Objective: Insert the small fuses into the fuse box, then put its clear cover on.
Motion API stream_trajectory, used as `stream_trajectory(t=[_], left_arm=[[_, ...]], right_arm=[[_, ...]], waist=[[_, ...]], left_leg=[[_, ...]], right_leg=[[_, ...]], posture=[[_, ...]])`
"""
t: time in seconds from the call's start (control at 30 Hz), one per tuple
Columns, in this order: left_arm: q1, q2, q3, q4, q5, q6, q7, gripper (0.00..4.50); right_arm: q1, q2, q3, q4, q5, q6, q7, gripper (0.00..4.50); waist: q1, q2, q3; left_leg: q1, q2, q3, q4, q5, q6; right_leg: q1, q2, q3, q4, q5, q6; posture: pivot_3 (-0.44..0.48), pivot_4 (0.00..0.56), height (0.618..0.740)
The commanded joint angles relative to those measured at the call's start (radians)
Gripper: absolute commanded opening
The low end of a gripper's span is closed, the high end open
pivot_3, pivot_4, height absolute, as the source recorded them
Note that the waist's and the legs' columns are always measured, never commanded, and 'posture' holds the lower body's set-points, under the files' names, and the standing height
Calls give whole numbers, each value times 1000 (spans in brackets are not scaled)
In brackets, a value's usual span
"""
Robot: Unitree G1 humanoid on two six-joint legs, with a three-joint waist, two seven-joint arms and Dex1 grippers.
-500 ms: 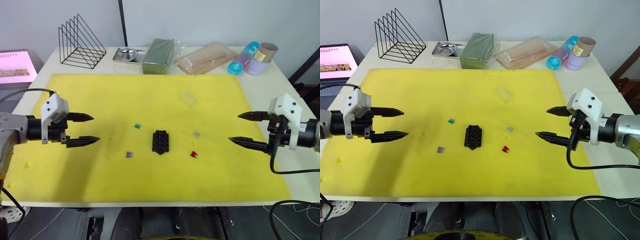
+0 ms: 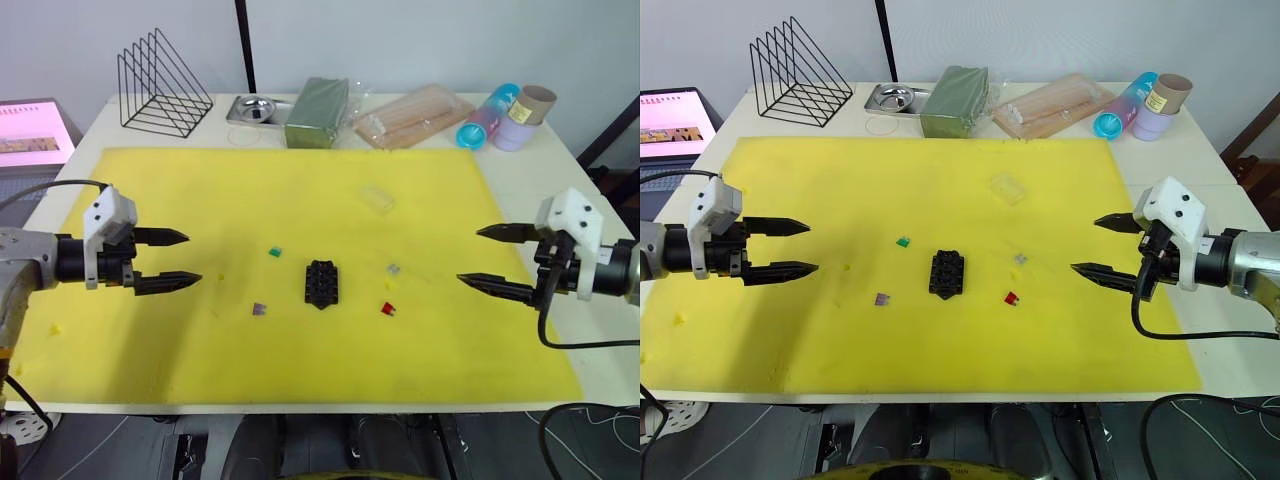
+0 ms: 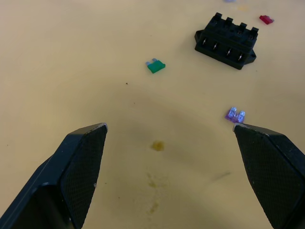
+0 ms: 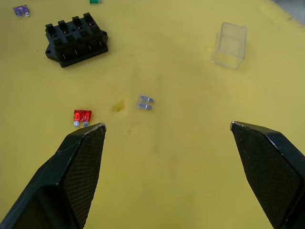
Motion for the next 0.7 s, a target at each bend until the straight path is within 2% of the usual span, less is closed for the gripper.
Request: stream_trajectory(t=[0.03,0.2,0.43,0.7], left_arm=[[-15,6,11,-7,0,-7,1,4500],[-29,-17,15,-2,-15,22,24,4500],[22,-15,-3,-28,-27,45,-18,4500],[56,-36,-21,-127,-181,332,-2,4500]], right_arm=[[-14,-1,-26,-18,13,-3,-5,4467],[-30,-3,-15,-4,9,-3,-7,4467],[-70,12,12,-12,24,8,-17,4467],[-206,71,138,-61,50,29,-51,4467]], waist=[[0,0,0],[1,0,0],[-2,0,0],[-2,0,0]], left_leg=[[0,0,0,0,0,0],[0,0,0,0,0,0],[0,0,0,0,0,0],[0,0,-1,1,0,0]], right_leg=[[0,0,0,0,0,0],[0,0,0,0,0,0],[0,0,0,1,0,0],[0,0,0,1,0,0]], posture=[[0,150,740],[0,150,740],[0,150,740],[0,150,740]])
